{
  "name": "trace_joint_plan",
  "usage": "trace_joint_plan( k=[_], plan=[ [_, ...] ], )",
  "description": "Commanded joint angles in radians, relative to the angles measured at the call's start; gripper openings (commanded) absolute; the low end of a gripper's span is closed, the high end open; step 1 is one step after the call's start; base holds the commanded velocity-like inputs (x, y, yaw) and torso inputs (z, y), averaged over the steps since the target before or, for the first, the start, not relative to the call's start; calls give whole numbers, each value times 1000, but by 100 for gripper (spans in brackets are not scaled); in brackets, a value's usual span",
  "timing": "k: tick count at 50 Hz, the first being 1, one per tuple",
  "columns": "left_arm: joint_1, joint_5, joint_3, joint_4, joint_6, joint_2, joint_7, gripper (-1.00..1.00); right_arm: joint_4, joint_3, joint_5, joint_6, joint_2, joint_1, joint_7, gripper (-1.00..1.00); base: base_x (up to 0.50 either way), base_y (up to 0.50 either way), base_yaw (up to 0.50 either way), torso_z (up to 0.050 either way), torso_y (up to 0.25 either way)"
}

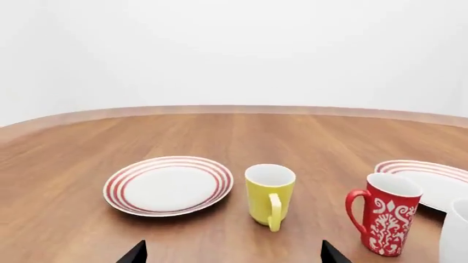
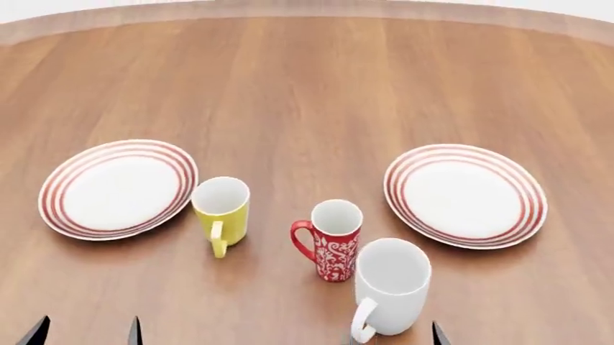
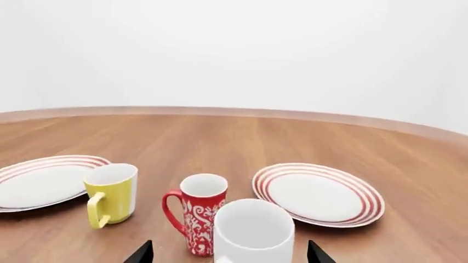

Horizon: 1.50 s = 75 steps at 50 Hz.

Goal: Put the red mug on the left plate.

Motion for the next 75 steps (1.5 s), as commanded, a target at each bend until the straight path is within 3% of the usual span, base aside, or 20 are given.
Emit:
trace_joint_plan(
  k=[1,41,58,65,75],
  plan=[
    [4,-14,18,11,-3,-20,-17,100,-7,-29,14,4,15,4,18,100,230,430,0,0,0],
    [8,-55,62,22,-2,-67,-61,100,-18,-77,72,3,57,12,61,100,317,423,0,0,0],
    [11,-70,73,28,0,-83,-74,100,-5,-67,109,-1,63,22,89,100,371,148,0,0,0],
    [13,-74,78,31,1,-88,-81,100,-78,28,142,197,4,96,276,100,0,0,0,0,0],
    [12,-86,80,37,-2,-96,-89,100,-97,52,174,262,-47,142,449,100,0,0,0,0,0]
  ],
)
